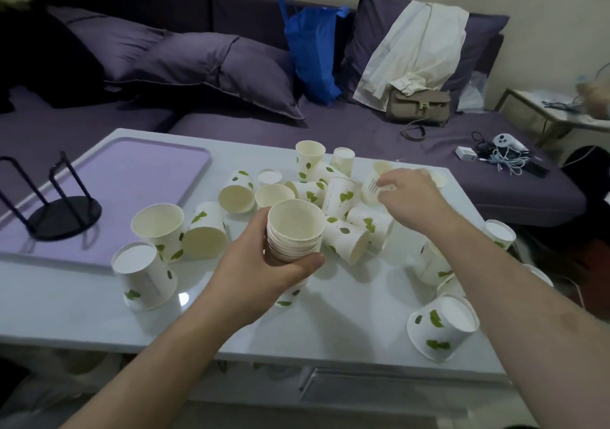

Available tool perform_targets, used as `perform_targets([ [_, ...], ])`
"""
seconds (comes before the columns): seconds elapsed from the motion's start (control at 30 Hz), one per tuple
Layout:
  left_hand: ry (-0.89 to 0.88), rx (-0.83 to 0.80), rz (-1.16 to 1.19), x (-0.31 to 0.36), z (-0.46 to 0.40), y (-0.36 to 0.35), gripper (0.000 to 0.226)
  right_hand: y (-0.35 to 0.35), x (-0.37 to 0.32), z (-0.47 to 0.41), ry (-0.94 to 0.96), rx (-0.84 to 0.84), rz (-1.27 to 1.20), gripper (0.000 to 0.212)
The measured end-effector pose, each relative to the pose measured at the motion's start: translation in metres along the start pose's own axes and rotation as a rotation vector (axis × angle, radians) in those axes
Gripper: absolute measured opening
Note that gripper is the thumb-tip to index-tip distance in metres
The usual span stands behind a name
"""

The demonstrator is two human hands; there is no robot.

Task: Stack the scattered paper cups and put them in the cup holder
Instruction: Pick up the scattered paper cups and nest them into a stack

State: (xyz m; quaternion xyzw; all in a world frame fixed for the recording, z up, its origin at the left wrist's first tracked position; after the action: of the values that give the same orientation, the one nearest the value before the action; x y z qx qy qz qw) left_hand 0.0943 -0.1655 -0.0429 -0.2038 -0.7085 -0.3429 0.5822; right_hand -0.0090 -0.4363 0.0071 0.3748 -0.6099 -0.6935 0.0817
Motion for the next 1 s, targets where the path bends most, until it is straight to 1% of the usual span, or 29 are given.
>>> perform_targets([
  [0.1,-0.001,0.002,-0.006,0.000,0.000,-0.001,0.069,0.028,-0.008,0.025,0.083,0.128,-0.013,0.041],
  [0.17,-0.001,0.002,-0.009,0.001,0.000,-0.001,0.070,0.044,-0.017,0.049,0.205,0.251,-0.026,0.039],
  [0.2,-0.001,0.002,-0.013,0.001,0.001,-0.001,0.071,0.050,-0.023,0.062,0.267,0.306,-0.064,0.038],
  [0.27,-0.003,0.003,-0.022,0.002,0.002,-0.001,0.069,0.056,-0.036,0.088,0.374,0.347,-0.203,0.038],
  [0.37,-0.002,-0.006,-0.032,0.003,0.005,-0.001,0.066,0.055,-0.060,0.126,0.542,0.300,-0.368,0.036],
  [0.43,0.003,-0.010,-0.027,0.003,0.006,-0.001,0.064,0.051,-0.074,0.145,0.657,0.276,-0.346,0.033],
  [0.5,0.007,-0.015,-0.004,0.003,0.008,0.000,0.063,0.042,-0.080,0.154,0.723,0.259,-0.278,0.029],
  [0.63,-0.021,-0.028,0.022,0.004,0.011,0.000,0.068,0.021,-0.085,0.161,0.806,0.192,-0.110,0.025],
  [0.7,-0.046,-0.031,0.030,0.004,0.011,-0.001,0.069,0.012,-0.084,0.163,0.821,0.140,-0.038,0.016],
  [0.77,-0.058,-0.038,0.038,0.005,0.010,-0.001,0.072,0.011,-0.082,0.165,0.767,0.148,-0.086,0.009],
  [0.8,-0.055,-0.044,0.041,0.005,0.010,-0.001,0.073,0.013,-0.082,0.167,0.731,0.170,-0.148,0.013],
  [0.83,-0.052,-0.042,0.043,0.005,0.009,-0.001,0.072,0.014,-0.083,0.170,0.698,0.171,-0.193,0.024],
  [0.87,-0.050,-0.041,0.051,0.003,0.008,-0.001,0.072,0.013,-0.086,0.172,0.683,0.134,-0.189,0.040],
  [0.9,-0.052,-0.040,0.059,0.002,0.006,-0.001,0.073,0.008,-0.091,0.175,0.690,0.065,-0.134,0.055],
  [0.93,-0.050,-0.042,0.066,0.001,0.006,-0.001,0.073,0.002,-0.094,0.177,0.702,-0.011,-0.049,0.066],
  [0.97,-0.047,-0.044,0.074,0.000,0.005,-0.002,0.074,-0.006,-0.096,0.178,0.711,-0.064,0.037,0.071],
  [1.0,-0.045,-0.047,0.087,-0.001,0.004,-0.002,0.075,-0.012,-0.097,0.178,0.716,-0.075,0.097,0.073],
])
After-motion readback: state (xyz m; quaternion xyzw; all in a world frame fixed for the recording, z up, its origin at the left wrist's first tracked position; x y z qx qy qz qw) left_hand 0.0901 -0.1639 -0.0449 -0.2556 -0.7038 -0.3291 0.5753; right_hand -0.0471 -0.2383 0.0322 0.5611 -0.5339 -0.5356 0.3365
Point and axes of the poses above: each hand's wrist, its own z-axis away from the middle knuckle, its own y-axis out of the back of the hand, x = y × z, the point moved 3 cm from there along -z, towards the middle knuckle, and after that the axes turned 4 degrees about z, right-handed, at the moved point
